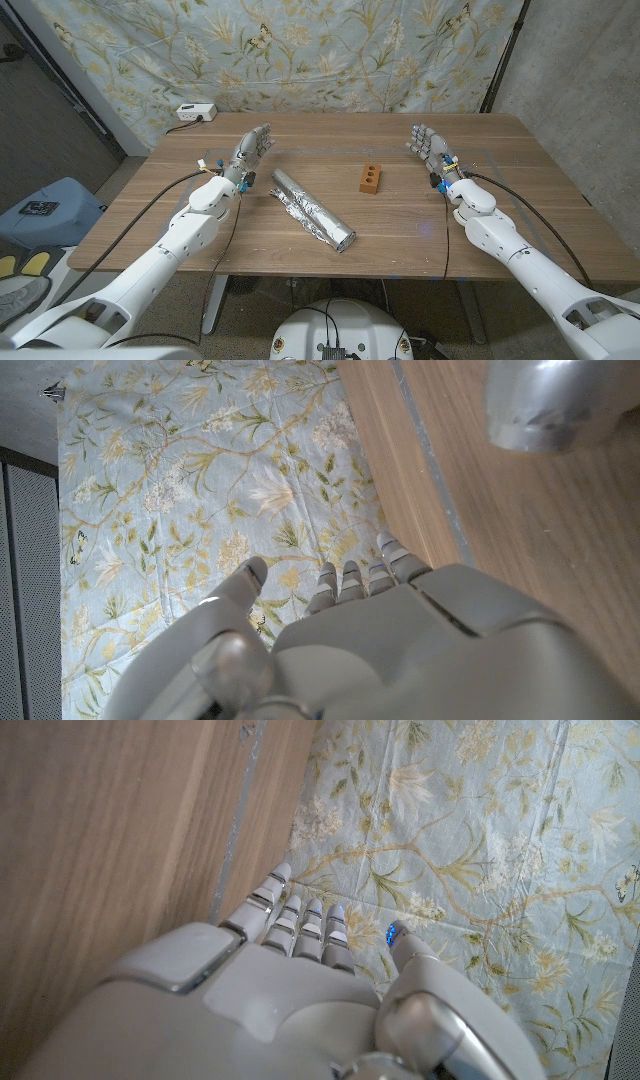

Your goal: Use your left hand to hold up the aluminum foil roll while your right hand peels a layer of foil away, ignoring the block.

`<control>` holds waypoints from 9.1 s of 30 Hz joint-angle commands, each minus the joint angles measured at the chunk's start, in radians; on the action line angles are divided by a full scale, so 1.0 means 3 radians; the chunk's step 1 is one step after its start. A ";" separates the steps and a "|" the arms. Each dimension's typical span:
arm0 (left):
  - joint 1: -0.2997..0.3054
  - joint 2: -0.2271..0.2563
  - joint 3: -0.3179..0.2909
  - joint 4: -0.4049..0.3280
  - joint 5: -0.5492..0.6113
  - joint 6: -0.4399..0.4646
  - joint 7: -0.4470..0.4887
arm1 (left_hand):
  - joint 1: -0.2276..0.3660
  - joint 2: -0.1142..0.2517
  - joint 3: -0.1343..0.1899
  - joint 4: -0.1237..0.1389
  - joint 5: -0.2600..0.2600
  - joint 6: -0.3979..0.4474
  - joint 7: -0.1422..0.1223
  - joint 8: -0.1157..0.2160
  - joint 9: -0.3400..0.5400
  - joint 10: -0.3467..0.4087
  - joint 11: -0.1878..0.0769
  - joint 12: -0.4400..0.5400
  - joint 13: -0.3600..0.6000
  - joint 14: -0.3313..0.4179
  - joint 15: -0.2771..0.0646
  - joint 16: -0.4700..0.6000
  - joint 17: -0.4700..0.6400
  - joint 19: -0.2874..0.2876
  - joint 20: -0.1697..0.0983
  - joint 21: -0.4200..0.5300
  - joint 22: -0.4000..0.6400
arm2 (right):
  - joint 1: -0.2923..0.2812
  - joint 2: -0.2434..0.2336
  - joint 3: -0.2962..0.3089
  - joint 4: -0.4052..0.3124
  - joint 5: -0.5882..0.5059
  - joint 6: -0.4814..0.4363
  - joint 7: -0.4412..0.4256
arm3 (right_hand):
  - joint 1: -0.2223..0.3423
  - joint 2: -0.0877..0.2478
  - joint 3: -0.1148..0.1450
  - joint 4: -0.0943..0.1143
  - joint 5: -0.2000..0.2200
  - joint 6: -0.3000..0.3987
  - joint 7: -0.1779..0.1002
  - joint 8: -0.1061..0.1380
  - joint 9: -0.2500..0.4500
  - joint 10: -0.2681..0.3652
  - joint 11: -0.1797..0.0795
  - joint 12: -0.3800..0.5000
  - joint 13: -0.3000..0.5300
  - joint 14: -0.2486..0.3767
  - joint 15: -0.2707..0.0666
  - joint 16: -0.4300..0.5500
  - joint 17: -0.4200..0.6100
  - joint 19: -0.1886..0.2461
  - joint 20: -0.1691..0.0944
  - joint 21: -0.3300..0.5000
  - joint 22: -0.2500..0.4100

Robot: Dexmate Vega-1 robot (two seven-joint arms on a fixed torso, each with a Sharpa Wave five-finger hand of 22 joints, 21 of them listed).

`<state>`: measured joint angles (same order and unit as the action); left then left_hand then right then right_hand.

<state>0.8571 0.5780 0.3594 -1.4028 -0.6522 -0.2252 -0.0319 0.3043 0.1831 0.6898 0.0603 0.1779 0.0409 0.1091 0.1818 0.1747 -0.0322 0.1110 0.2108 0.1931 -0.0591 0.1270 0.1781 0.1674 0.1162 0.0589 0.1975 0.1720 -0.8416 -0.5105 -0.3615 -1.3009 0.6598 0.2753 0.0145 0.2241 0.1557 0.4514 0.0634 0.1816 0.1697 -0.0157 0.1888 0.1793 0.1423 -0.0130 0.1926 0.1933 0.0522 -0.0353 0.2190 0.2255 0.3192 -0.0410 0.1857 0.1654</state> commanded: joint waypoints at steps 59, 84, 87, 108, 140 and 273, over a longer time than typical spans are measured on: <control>-0.0260 0.1172 0.0224 -0.0658 0.0743 0.0233 -0.1065 | 0.1200 -0.0200 0.0237 -0.0814 0.0953 -0.0074 -0.0123 -0.0010 0.0021 -0.0073 -0.0093 -0.0035 0.0036 -0.0075 -0.0010 -0.0026 0.0017 -0.0081 -0.0026 -0.0040 0.0008 | -0.0051 0.0185 -0.0036 0.0001 -0.0121 0.0192 -0.0242 | 0.0049 0.0067 0.0009 -0.0008 0.0016 -0.0002 0.0011 0.0002 0.0019 -0.0018 0.0008 0.0005 0.0006 -0.0005 -0.0092 0.0015 0.0016 0.0007 -0.0234 0.0011 0.0008; -0.0017 0.1844 0.0101 -0.1555 0.1325 0.0696 -0.0930 | 0.1475 -0.0261 0.0189 -0.0831 0.1059 -0.0235 -0.0081 0.0037 0.0025 -0.0109 -0.0199 0.0016 0.0069 -0.0121 -0.0058 0.0018 0.0025 -0.0151 -0.0057 -0.0017 0.0007 | -0.0328 0.0154 0.0012 -0.0326 -0.0200 0.0313 -0.0454 | 0.0053 0.0068 0.0007 -0.0010 0.0015 -0.0025 0.0012 -0.0002 0.0020 -0.0063 0.0023 -0.0004 0.0006 -0.0023 -0.0075 0.0011 0.0016 -0.0004 -0.0225 0.0010 0.0009; 0.0036 0.1906 0.0066 -0.1622 0.1343 0.0714 -0.0913 | 0.1521 -0.0272 0.0192 -0.0834 0.1070 -0.0179 -0.0067 0.0061 0.0027 -0.0090 -0.0200 0.0030 0.0075 -0.0087 -0.0062 0.0029 0.0026 -0.0127 -0.0052 -0.0007 0.0007 | -0.0341 0.0142 0.0020 -0.0365 -0.0232 0.0339 -0.0476 | 0.0057 0.0067 0.0007 -0.0014 0.0015 -0.0024 0.0013 -0.0002 0.0020 -0.0060 0.0032 -0.0002 0.0006 -0.0023 -0.0073 0.0011 0.0015 -0.0005 -0.0224 0.0009 0.0009; 0.0009 0.2054 0.0092 -0.1781 0.1467 0.0829 -0.1167 | 0.1757 -0.0303 0.0213 -0.0849 0.1107 -0.0201 -0.0061 0.0055 0.0035 -0.0039 -0.0206 0.0073 0.0108 -0.0027 -0.0048 0.0035 0.0034 -0.0097 -0.0007 -0.0002 0.0005 | -0.0359 0.0133 -0.0006 -0.0450 -0.0310 0.0298 -0.0539 | 0.0059 0.0068 0.0005 -0.0015 0.0015 -0.0018 0.0020 0.0004 0.0021 -0.0056 0.0034 0.0005 0.0007 -0.0021 -0.0073 0.0015 0.0016 -0.0008 -0.0223 0.0010 0.0009; -0.0288 0.2062 0.0315 -0.2019 0.2180 0.1036 -0.1426 | 0.2151 -0.0527 0.0109 -0.0847 0.0967 -0.0270 -0.0067 0.0079 0.0044 -0.0032 -0.0247 0.0132 0.0189 -0.0019 -0.0034 0.0039 0.0047 -0.0122 0.0038 -0.0012 0.0005 | -0.0342 0.0169 -0.0034 -0.0504 -0.0471 0.0238 -0.0759 | 0.0066 0.0069 0.0003 -0.0019 0.0014 -0.0032 0.0013 0.0002 0.0021 -0.0090 0.0033 -0.0001 0.0007 -0.0036 -0.0072 0.0013 0.0016 -0.0017 -0.0224 0.0010 0.0009; -0.0703 0.1413 0.0923 -0.1872 0.3699 0.0350 -0.2078 | 0.2867 -0.0596 -0.0525 -0.0739 0.0351 0.0148 -0.0214 0.0184 0.0133 0.0113 -0.0471 0.0742 0.0760 0.0252 -0.0315 0.0126 0.0163 -0.0115 -0.0102 0.0009 0.0023 | -0.0258 0.0210 -0.0059 -0.0405 -0.0621 0.0028 -0.1068 | 0.0077 0.0065 -0.0020 -0.0031 0.0009 -0.0150 0.0051 -0.0004 0.0025 -0.0308 0.0080 -0.0010 0.0008 -0.0129 -0.0025 0.0003 0.0015 -0.0138 -0.0185 0.0002 0.0008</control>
<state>0.6310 0.9927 0.6410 -1.9451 0.4397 -0.1163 -0.6600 1.1568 0.0013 0.5401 -0.1624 0.2845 0.0908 0.0417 0.2425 0.2119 0.0067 -0.0352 0.4255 0.4151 0.0147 0.0285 0.2109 0.2119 0.0805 0.0234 0.1975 0.1746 -0.9137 -0.4470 -0.3780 -1.4216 0.4726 0.2877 -0.3032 0.2355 0.1549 0.4429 0.0552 0.1807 0.1319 0.0001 0.1888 0.1836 0.0528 0.0122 0.1880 0.1931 0.0217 -0.0335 0.2190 0.2251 0.2793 -0.0411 0.1857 0.1650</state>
